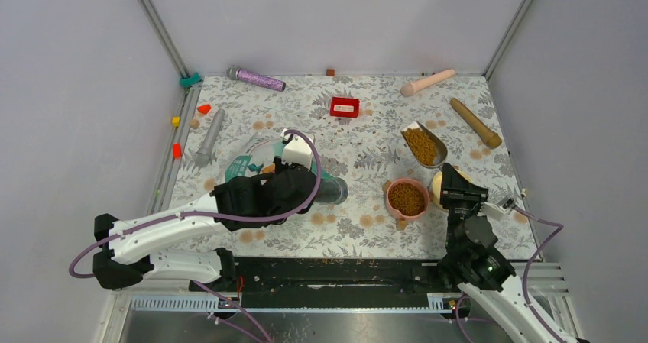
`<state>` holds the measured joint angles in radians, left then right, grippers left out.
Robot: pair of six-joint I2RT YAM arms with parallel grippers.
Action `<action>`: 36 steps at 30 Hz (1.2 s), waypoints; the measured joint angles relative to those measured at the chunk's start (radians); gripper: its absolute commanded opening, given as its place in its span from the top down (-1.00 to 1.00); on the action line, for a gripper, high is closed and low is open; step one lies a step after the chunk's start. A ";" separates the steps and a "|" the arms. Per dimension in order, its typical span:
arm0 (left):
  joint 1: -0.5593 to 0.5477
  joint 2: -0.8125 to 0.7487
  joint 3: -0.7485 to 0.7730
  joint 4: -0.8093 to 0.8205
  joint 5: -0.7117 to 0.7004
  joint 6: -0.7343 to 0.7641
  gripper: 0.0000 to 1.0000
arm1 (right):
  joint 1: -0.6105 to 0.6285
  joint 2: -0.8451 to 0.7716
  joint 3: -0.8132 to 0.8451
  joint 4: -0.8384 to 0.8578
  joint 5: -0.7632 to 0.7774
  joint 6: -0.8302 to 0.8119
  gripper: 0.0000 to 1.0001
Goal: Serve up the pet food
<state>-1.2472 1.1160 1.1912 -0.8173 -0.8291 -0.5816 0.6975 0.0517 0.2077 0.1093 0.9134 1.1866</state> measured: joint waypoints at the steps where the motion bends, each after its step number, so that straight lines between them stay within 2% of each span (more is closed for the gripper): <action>1: 0.000 0.000 0.000 0.000 0.001 0.000 1.00 | 0.000 -0.031 0.009 -0.089 0.018 0.015 1.00; 6: 0.001 0.001 0.000 0.000 0.010 0.000 1.00 | -0.001 -0.040 0.171 -0.695 0.068 0.122 1.00; 10: 0.002 0.006 0.000 0.001 0.013 0.000 1.00 | -0.001 -0.044 0.293 -0.952 0.094 0.209 1.00; 14: 0.002 0.007 0.000 0.001 0.014 0.000 1.00 | -0.001 -0.048 0.302 -1.104 0.124 0.274 1.00; 24: 0.002 0.007 0.000 0.001 0.014 0.000 1.00 | -0.001 -0.048 0.373 -1.356 0.177 0.354 1.00; 36: 0.002 0.014 0.000 0.003 0.015 0.001 1.00 | -0.001 -0.019 0.455 -1.398 0.217 0.246 1.00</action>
<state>-1.2457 1.1297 1.1912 -0.8139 -0.8139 -0.5808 0.6964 0.0322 0.6624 -1.2888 1.1309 1.4326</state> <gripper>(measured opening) 0.009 0.320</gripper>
